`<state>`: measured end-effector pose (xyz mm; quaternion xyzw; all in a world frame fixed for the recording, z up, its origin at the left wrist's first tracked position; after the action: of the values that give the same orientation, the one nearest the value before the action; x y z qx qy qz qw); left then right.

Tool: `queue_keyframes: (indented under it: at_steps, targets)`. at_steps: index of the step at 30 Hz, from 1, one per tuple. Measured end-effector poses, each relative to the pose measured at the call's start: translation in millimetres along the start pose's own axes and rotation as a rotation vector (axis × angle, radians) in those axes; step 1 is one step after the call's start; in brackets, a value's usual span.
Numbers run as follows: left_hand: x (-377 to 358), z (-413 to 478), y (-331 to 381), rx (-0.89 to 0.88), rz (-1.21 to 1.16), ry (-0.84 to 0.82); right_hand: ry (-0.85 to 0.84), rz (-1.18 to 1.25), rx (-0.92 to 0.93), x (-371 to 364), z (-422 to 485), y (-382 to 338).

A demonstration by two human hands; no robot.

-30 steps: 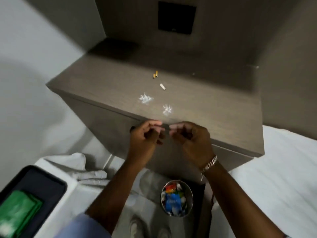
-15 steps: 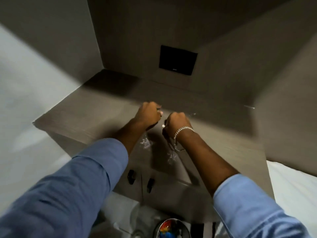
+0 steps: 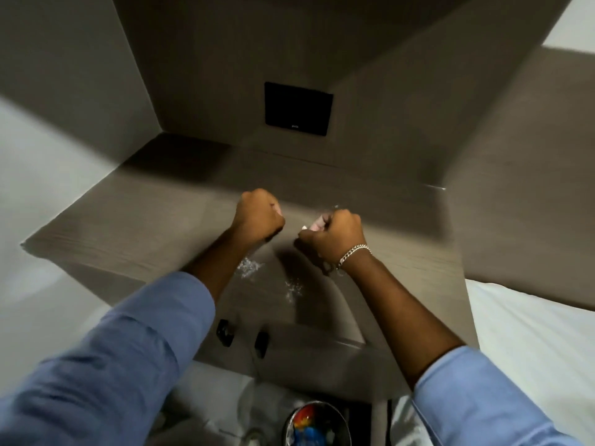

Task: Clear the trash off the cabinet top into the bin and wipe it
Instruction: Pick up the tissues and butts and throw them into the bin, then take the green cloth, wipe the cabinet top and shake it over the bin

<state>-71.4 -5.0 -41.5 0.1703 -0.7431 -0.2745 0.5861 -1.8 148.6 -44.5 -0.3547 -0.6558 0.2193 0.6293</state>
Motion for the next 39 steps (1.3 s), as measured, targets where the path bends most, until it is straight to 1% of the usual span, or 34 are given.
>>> queue_keyframes:
  at_steps: [2,4,6,8,9,11,13,15,18,20,22,24,26,29,31,33,36,39]
  targets:
    - [-1.9,-37.1,7.5,-0.014,-0.321,0.015,0.021,0.105,0.023,14.4,-27.1,1.1]
    - [-8.5,-82.9,17.4,-0.057,-0.578,0.008,-0.014,0.274,0.026,23.4,-61.7,7.0]
    - [-23.2,-131.0,21.4,-0.107,-0.723,-0.023,-0.049,0.434,0.023,25.6,-102.7,23.3]
    - [-48.9,-177.5,13.9,-0.098,-0.829,-0.083,-0.073,0.504,0.045,18.3,-144.8,48.5]
    - [-65.2,-198.0,7.4,-0.070,-0.892,-0.114,-0.088,0.527,0.045,12.1,-163.2,63.3]
    - [-113.9,-238.7,-7.7,0.056,-0.986,-0.170,-0.129,0.600,-0.042,-10.0,-200.0,105.8]
    - [-169.1,-266.3,-21.2,0.224,-0.994,-0.177,-0.141,0.638,-0.213,-39.9,-228.1,154.1]
    - [-225.1,-280.7,-34.7,0.399,-0.952,-0.151,-0.145,0.649,-0.420,-73.2,-246.7,201.8]
    - [-298.8,-287.2,-52.9,0.595,-0.874,-0.147,-0.214,0.575,-0.652,-118.0,-257.5,265.8]
    - [-333.7,-287.6,-66.1,0.648,-0.823,-0.132,-0.286,0.512,-0.709,-141.0,-258.1,299.5]
    - [-358.3,-285.5,-81.5,0.696,-0.799,-0.154,-0.375,0.440,-0.722,-158.4,-257.6,326.4]
    - [-367.2,-286.0,-99.0,0.760,-0.798,-0.168,-0.416,0.381,-0.753,-165.2,-258.3,345.7]
    - [-361.4,-290.6,-116.3,0.796,-0.809,-0.143,-0.416,0.333,-0.773,-163.2,-262.9,354.2]
    - [-326.2,-305.8,-128.0,0.786,-0.898,-0.081,-0.431,0.290,-0.723,-158.5,-269.3,338.5]
    - [-290.4,-324.7,-133.3,0.736,-0.908,-0.009,-0.470,0.189,-0.599,-162.6,-273.9,305.3]
    - [-249.2,-346.1,-142.3,0.666,-0.959,0.115,-0.501,0.094,-0.436,-176.0,-275.2,259.7]
    - [-186.0,-379.5,-164.6,0.610,-1.008,0.352,-0.591,0.298,-0.324,-209.8,-275.5,180.0]
    - [-126.7,-416.7,-202.3,0.590,-0.959,0.605,-0.654,0.360,-0.122,-249.2,-282.3,92.6]
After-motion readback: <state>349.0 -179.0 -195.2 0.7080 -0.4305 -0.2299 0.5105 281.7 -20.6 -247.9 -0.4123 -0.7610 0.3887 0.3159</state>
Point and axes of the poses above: each hand's wrist, its own z-axis towards the middle knuckle, its own x-axis out of the back of the hand, y = z × x, the point moved 1 cm from there along z, towards the middle knuckle, and after that the axes turned 10 degrees about -y, right-handed, at the moved point
